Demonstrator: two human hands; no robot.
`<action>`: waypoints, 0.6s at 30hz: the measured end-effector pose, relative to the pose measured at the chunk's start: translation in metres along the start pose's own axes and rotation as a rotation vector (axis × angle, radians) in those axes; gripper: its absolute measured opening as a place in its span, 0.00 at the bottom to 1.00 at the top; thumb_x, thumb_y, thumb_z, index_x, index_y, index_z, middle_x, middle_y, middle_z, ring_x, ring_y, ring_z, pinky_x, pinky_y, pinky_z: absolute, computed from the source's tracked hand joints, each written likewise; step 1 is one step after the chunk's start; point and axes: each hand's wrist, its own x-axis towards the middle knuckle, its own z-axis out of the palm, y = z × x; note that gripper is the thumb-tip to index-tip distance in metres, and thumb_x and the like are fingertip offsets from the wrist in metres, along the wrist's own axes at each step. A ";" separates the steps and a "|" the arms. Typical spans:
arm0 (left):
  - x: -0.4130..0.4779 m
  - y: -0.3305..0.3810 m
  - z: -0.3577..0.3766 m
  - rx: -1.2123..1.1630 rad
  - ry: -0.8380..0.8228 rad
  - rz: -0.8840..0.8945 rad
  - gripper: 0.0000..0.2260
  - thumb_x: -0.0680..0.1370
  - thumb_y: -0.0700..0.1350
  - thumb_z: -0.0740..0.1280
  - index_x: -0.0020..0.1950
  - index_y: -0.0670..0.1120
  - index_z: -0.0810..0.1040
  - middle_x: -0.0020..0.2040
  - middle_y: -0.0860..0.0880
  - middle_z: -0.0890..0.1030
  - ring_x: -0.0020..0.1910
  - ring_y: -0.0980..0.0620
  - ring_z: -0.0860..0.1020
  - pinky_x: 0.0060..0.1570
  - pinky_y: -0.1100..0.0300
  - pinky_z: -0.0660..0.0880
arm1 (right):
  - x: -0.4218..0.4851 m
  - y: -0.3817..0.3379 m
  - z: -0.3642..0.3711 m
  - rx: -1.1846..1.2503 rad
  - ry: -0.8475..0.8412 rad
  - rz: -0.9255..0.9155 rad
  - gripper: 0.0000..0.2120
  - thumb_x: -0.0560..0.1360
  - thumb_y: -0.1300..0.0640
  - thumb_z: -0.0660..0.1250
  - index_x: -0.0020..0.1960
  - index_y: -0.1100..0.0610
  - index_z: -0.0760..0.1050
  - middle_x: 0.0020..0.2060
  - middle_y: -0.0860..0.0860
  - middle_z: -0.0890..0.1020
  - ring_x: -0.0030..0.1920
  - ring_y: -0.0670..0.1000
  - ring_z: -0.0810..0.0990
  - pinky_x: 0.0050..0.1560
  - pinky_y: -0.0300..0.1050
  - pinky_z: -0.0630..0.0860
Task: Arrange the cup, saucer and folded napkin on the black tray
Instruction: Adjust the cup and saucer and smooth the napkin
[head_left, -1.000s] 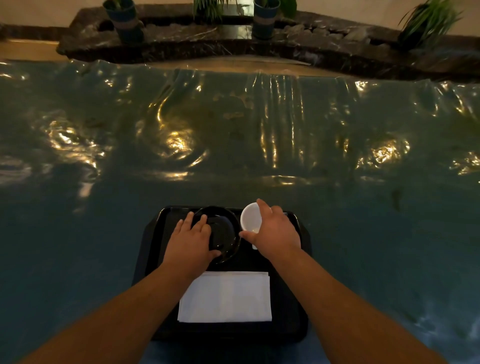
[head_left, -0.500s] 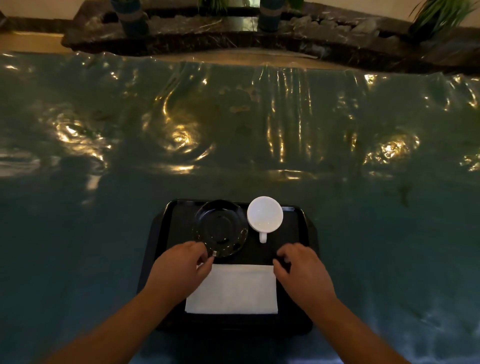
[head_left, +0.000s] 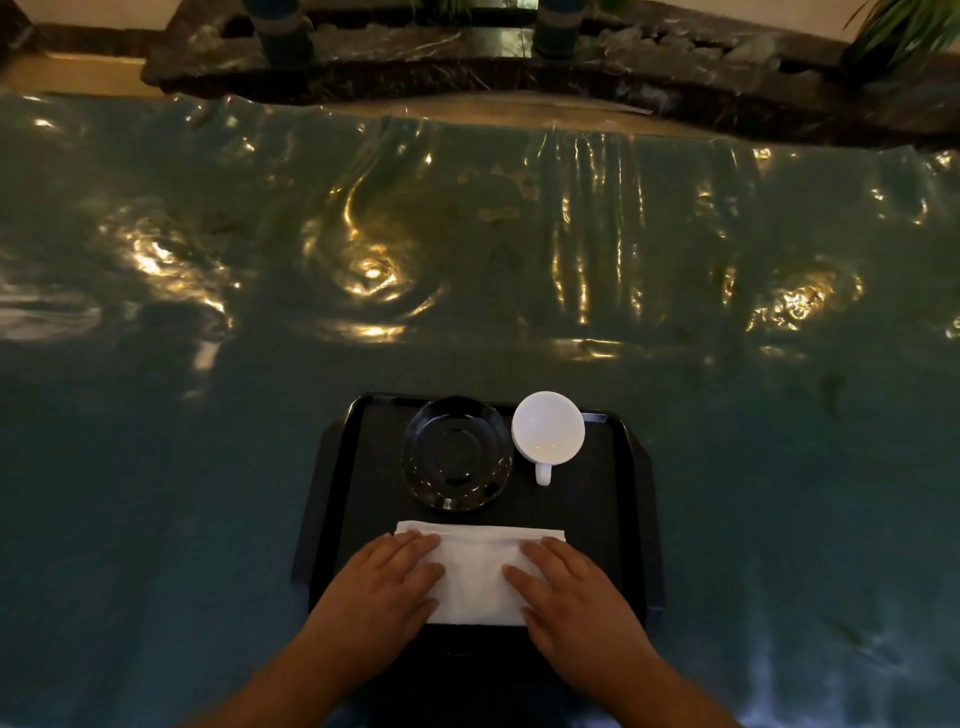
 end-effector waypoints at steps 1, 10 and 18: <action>0.000 0.000 0.000 -0.002 -0.003 0.000 0.16 0.76 0.59 0.63 0.57 0.55 0.84 0.66 0.49 0.82 0.62 0.46 0.82 0.61 0.46 0.78 | 0.001 0.000 0.000 0.005 0.007 0.002 0.22 0.73 0.45 0.67 0.67 0.45 0.80 0.68 0.52 0.81 0.66 0.57 0.80 0.64 0.54 0.79; 0.013 -0.004 -0.014 0.030 -0.024 -0.046 0.17 0.76 0.57 0.61 0.57 0.55 0.85 0.67 0.50 0.82 0.65 0.47 0.81 0.63 0.45 0.77 | 0.015 0.004 -0.004 -0.037 0.006 0.031 0.22 0.76 0.44 0.62 0.68 0.43 0.78 0.70 0.51 0.79 0.69 0.56 0.78 0.66 0.54 0.76; 0.022 -0.006 -0.024 0.035 -0.066 -0.096 0.16 0.70 0.54 0.80 0.57 0.53 0.85 0.64 0.47 0.84 0.63 0.47 0.82 0.63 0.45 0.77 | 0.025 0.008 -0.006 -0.031 0.039 0.023 0.22 0.75 0.46 0.69 0.69 0.44 0.78 0.71 0.51 0.78 0.71 0.57 0.77 0.68 0.55 0.73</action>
